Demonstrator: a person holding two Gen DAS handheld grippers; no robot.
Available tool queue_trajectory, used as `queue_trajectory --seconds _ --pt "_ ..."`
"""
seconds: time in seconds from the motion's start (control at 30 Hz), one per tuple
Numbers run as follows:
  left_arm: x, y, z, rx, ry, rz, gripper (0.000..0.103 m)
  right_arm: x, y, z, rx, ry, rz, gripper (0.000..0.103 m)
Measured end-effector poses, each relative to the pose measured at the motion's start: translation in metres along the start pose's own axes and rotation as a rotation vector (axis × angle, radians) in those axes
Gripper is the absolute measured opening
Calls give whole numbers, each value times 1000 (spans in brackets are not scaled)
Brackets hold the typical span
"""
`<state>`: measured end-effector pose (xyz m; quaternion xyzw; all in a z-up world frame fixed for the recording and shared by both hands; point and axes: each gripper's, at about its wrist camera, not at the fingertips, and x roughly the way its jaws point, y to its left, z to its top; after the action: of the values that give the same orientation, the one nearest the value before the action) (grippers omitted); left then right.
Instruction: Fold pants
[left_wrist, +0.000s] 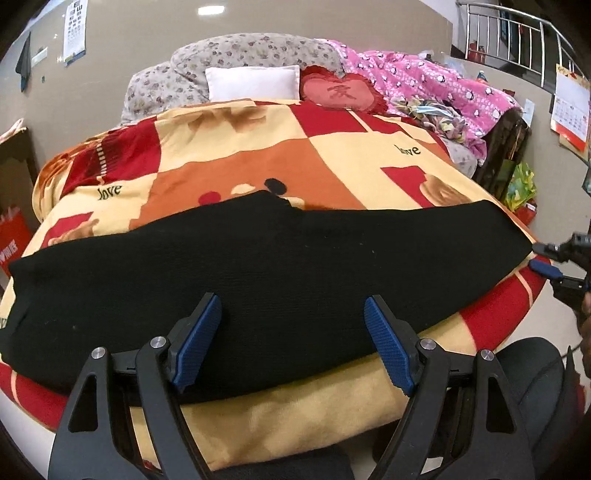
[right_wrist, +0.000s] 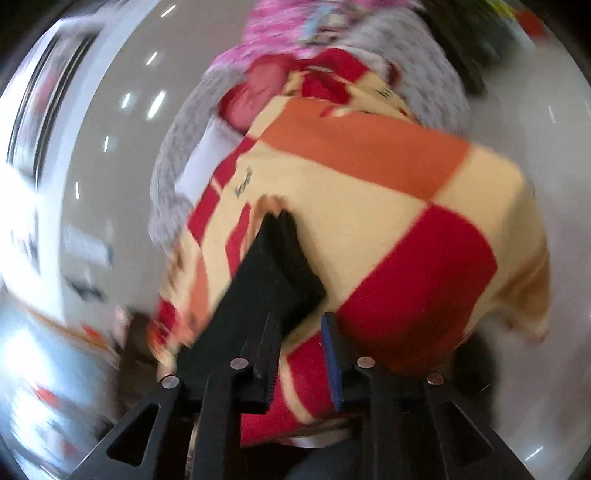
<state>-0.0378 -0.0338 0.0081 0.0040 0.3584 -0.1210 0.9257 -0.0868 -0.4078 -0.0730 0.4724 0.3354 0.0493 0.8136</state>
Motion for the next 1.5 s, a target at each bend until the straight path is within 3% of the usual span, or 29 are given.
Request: queue_trajectory --seconds 0.1,0.33,0.53,0.7,0.83,0.87,0.93,1.0,1.1,1.17,1.27,1.37,1.5 --pt "1 5 -2 -22 9 -22 80 0 -4 4 115 -10 30 31" --pt "-1 4 -5 -26 10 -31 80 13 7 13 101 3 16 33" --pt "0 3 -6 -33 13 -37 80 14 13 11 -33 -1 -12 30" --pt "0 4 -6 -32 14 -37 80 14 14 6 -105 -26 -59 10" --pt "-6 4 -2 -44 -4 -44 80 12 30 -3 -233 -80 -128 8" --pt "-13 2 4 -54 -34 -83 80 11 38 -6 -278 -101 -146 8" --pt "-19 -8 18 -50 -57 -140 80 8 51 -12 -350 -141 -166 8" --pt "-19 -34 44 -32 -38 -253 80 6 58 -19 -405 -173 -172 8" --pt "7 -77 78 -42 94 -450 80 6 67 -29 -474 -194 -122 8" --pt "27 -104 94 -50 164 -513 80 8 75 -35 -529 -186 -102 8" --pt "47 -138 107 -26 235 -509 80 10 89 -46 -633 -162 -64 8" --pt "54 -165 111 47 259 -502 80 15 104 -60 -748 -128 -23 8" --pt "54 -170 115 104 222 -417 80 24 118 -77 -866 -83 -12 8"
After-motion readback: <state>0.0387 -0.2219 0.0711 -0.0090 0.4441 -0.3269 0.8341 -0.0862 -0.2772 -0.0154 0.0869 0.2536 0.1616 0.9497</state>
